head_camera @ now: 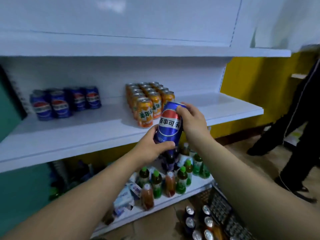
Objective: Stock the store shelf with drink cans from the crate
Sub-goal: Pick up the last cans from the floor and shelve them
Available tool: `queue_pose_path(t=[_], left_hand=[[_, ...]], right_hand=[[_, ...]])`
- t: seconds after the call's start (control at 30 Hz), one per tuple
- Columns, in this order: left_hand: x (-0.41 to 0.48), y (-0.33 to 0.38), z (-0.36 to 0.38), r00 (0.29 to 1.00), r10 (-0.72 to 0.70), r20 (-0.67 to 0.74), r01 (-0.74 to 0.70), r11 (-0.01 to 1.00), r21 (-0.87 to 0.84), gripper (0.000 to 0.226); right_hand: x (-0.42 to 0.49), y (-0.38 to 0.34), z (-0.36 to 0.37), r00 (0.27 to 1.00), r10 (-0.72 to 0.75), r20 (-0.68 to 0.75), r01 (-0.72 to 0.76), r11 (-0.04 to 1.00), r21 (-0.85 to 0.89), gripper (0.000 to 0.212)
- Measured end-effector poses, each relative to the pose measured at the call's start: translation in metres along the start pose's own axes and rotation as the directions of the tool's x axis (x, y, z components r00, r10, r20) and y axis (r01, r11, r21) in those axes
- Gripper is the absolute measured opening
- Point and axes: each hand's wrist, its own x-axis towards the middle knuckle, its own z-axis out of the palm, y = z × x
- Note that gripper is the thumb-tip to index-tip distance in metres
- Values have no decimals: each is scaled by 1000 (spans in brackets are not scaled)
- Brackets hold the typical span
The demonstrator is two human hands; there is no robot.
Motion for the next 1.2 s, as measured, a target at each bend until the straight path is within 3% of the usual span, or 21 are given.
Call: queue_pose_path(t=[0.13, 0.27, 0.37, 0.53, 0.67, 0.9, 1.03, 1.1, 1.2], left_hand=[[-28, 5, -70, 989, -49, -136, 72, 983, 167, 68], [-52, -3, -145, 958, -156, -240, 223, 932, 286, 93], [-62, -12, -197, 930, -188, -316, 317, 845, 431, 83], [-62, -40, -278, 876, -218, -430, 478, 507, 717, 69], [-50, -61, -314, 824, -298, -482, 558, 269, 786, 69], [-30, -79, -327, 789, -320, -524, 598, 206, 775, 77], [-30, -82, -326, 798, -280, -534, 592, 199, 781, 78], [-30, -82, -326, 796, -281, -537, 596, 207, 776, 78], [-31, -83, -325, 798, -271, -538, 594, 208, 777, 77]], right_hand=[[-2, -7, 68, 974, -71, 215, 96, 990, -108, 37], [2, -3, 136, 933, -38, 357, 94, 985, -142, 49], [10, 3, 182, 899, 4, 439, 71, 986, -153, 51], [29, 27, 243, 871, 27, 491, 83, 976, -201, 54], [45, 50, 269, 856, 47, 515, 72, 975, -209, 53], [79, 71, 294, 847, 0, 532, 103, 981, -163, 56], [82, 93, 296, 791, -193, 581, 397, 884, -248, 45], [86, 96, 295, 747, -224, 626, 475, 838, -268, 54], [100, 97, 298, 725, -159, 670, 478, 817, -323, 78]])
